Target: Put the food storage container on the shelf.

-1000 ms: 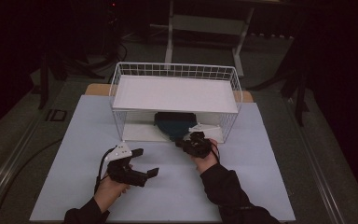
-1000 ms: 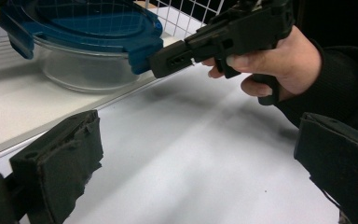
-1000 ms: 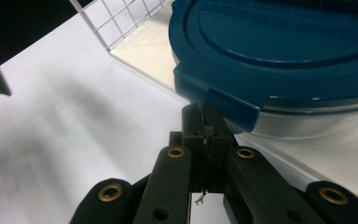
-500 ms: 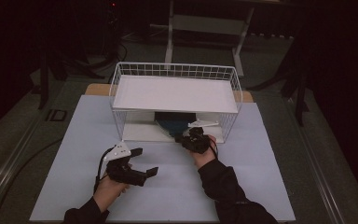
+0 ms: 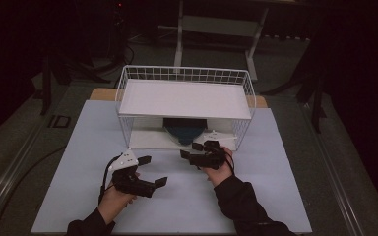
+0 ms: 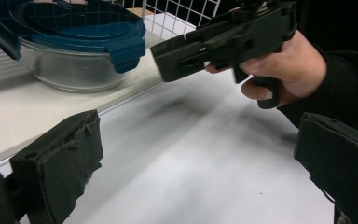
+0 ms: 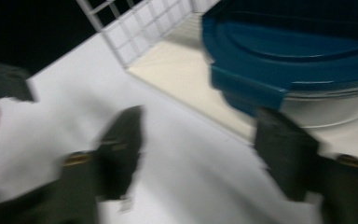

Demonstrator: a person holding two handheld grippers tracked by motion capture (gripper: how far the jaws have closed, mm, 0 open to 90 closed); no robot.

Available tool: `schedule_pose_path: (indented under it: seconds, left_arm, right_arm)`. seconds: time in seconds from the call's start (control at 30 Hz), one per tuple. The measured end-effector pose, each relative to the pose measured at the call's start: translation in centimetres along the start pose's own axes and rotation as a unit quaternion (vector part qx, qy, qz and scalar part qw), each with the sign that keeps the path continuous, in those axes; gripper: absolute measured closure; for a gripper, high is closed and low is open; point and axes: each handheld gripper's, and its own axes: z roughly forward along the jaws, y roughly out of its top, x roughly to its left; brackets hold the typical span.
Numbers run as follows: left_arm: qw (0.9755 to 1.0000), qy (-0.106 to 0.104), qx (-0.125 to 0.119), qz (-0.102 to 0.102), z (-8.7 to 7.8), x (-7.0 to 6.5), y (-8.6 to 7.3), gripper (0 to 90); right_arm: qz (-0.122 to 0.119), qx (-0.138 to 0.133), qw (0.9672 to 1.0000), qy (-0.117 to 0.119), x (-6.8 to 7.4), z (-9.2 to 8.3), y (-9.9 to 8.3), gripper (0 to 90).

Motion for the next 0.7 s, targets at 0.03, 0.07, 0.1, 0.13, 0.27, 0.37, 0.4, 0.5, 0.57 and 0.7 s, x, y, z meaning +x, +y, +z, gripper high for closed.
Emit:
schedule_pose_path:
  seconds: [0.03,0.07,0.1,0.13,0.27,0.37,0.4,0.5,0.57,0.7]
  left_arm:
    - [1.0000,-0.001,0.001,0.000,0.0,0.0,0.0,1.2]
    - [1.0000,-0.002,0.000,-0.001,0.0,-0.1,0.0,1.2]
    - [1.0000,-0.002,0.000,-0.001,0.0,-0.1,0.0,1.2]
    - [1.0000,-0.003,0.002,0.001,-0.1,-0.2,0.0,1.2]
    - [1.0000,-0.005,0.001,0.008,-0.4,-0.5,0.2,1.2]
    - [0.9999,-0.005,0.001,0.011,-0.6,-0.6,0.2,1.2]
    - [0.9999,-0.006,-0.001,0.012,-0.7,-0.7,0.2,1.2]
    - [0.9999,-0.007,0.001,0.013,-0.9,-0.9,0.1,1.2]
    - [0.9999,-0.008,0.004,0.015,-1.0,-1.0,0.1,1.2]
    - [0.9998,-0.011,0.005,0.017,-1.2,-1.2,0.1,1.2]
  right_arm:
    - [0.000,0.001,0.9999,0.011,0.0,-0.2,0.0,26.9]
    - [0.001,0.001,0.9998,0.018,0.0,-0.4,-0.1,26.1]
    - [0.009,-0.004,0.9996,0.025,0.0,-0.6,-0.2,23.2]
    - [0.013,-0.003,0.9993,0.036,0.0,-0.8,-0.3,18.8]
    - [0.009,-0.001,0.9990,0.043,-0.1,-1.4,-0.6,17.2]
    - [0.003,0.001,0.9991,0.043,0.1,-2.1,-0.9,17.2]
    - [-0.001,-0.001,0.9992,0.041,0.3,-2.4,-1.0,17.2]
    - [-0.006,-0.004,0.9992,0.038,0.5,-3.1,-1.4,17.3]
    - [-0.012,-0.007,0.9993,0.034,0.8,-3.8,-1.8,17.3]
    - [-0.020,-0.012,0.9993,0.030,1.0,-4.6,-2.2,17.3]
